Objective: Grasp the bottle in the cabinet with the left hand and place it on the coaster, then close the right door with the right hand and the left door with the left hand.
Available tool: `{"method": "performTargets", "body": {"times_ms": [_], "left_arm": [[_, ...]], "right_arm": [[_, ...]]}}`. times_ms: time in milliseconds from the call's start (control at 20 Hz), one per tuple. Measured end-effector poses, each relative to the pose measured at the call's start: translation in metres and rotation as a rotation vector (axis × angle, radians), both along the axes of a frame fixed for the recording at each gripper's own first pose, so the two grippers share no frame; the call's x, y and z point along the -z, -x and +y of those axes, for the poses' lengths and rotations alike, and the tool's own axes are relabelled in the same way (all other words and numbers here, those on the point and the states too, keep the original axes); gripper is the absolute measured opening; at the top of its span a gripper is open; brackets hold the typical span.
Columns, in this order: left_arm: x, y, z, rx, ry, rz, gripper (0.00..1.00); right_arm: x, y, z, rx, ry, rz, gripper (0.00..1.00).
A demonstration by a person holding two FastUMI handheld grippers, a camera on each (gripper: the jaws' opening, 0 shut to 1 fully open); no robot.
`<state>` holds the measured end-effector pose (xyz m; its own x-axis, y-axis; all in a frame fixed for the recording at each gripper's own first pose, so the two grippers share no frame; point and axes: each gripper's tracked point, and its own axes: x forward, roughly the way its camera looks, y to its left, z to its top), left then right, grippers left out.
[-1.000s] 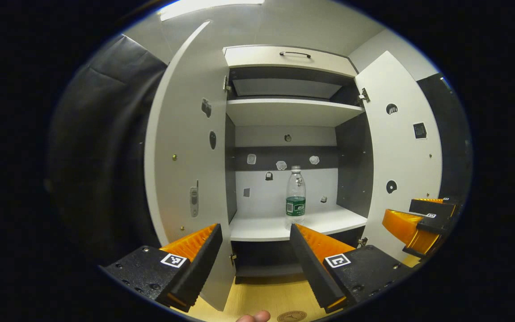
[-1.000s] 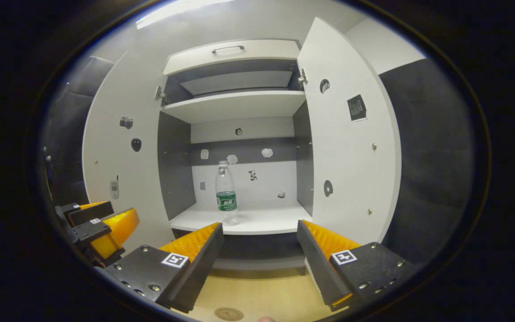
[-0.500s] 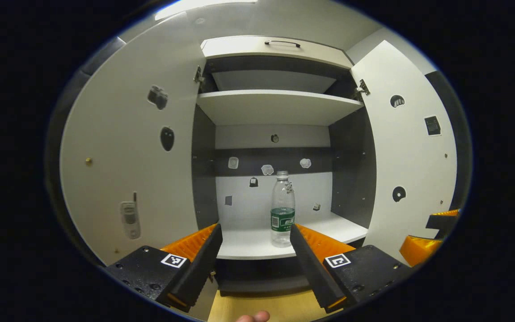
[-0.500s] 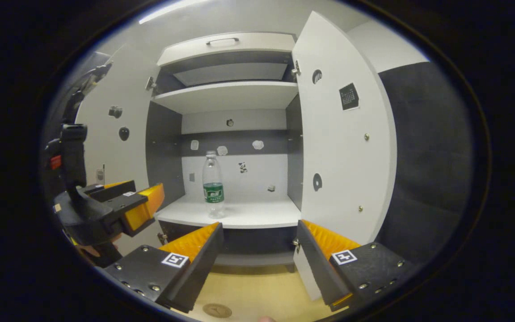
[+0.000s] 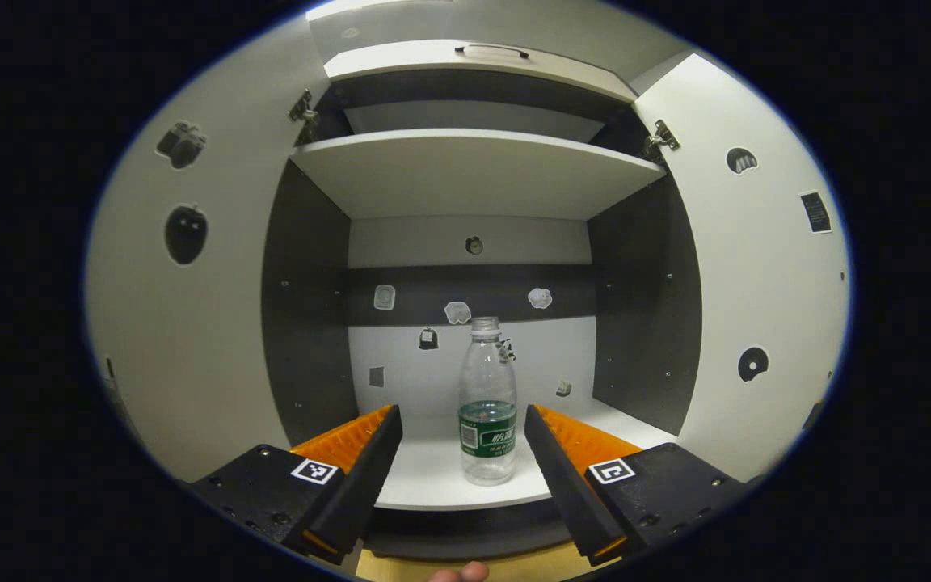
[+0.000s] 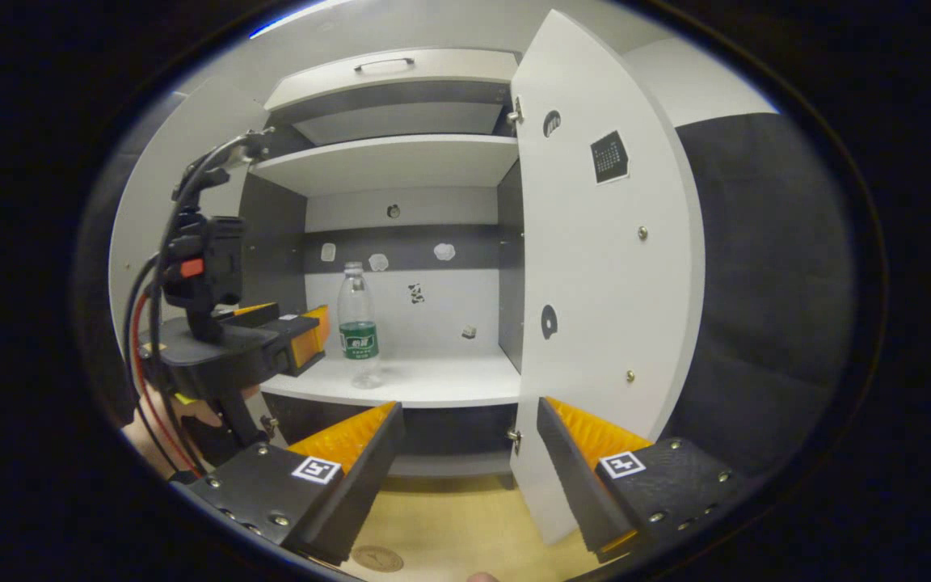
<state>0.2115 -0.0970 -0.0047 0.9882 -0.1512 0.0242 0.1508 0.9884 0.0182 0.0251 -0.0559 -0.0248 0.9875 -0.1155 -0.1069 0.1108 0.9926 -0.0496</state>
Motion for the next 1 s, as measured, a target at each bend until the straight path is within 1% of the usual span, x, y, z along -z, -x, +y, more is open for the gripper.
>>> {"method": "performTargets", "body": {"times_ms": [150, 350, 750, 800, 850, 900, 1000], "left_arm": [[0.0, -0.028, -0.009, 0.009, 0.007, 0.005, 0.97], [0.006, -0.056, -0.021, 0.017, 0.001, 0.02, 0.96], [0.033, -0.098, -0.028, -0.018, -0.024, 0.071, 0.96], [0.039, -0.102, -0.026, -0.029, -0.031, 0.083, 0.96], [0.039, -0.102, -0.023, -0.047, -0.024, 0.083, 0.93], [0.036, -0.102, -0.023, -0.049, -0.013, 0.076, 0.82], [0.032, -0.091, -0.018, -0.052, 0.006, 0.076, 0.81]], "right_arm": [[0.005, -0.002, -0.008, 0.022, 0.01, 0.012, 1.0], [0.009, -0.003, -0.014, 0.039, -0.007, 0.024, 1.0], [0.019, 0.006, -0.026, 0.053, 0.001, 0.064, 1.0], [0.02, 0.007, -0.027, 0.058, 0.001, 0.067, 0.97], [0.021, 0.009, -0.029, 0.06, 0.0, 0.069, 1.0], [0.022, 0.01, -0.029, 0.057, -0.001, 0.073, 1.0], [0.023, 0.013, -0.027, 0.051, -0.003, 0.074, 1.0]]}}
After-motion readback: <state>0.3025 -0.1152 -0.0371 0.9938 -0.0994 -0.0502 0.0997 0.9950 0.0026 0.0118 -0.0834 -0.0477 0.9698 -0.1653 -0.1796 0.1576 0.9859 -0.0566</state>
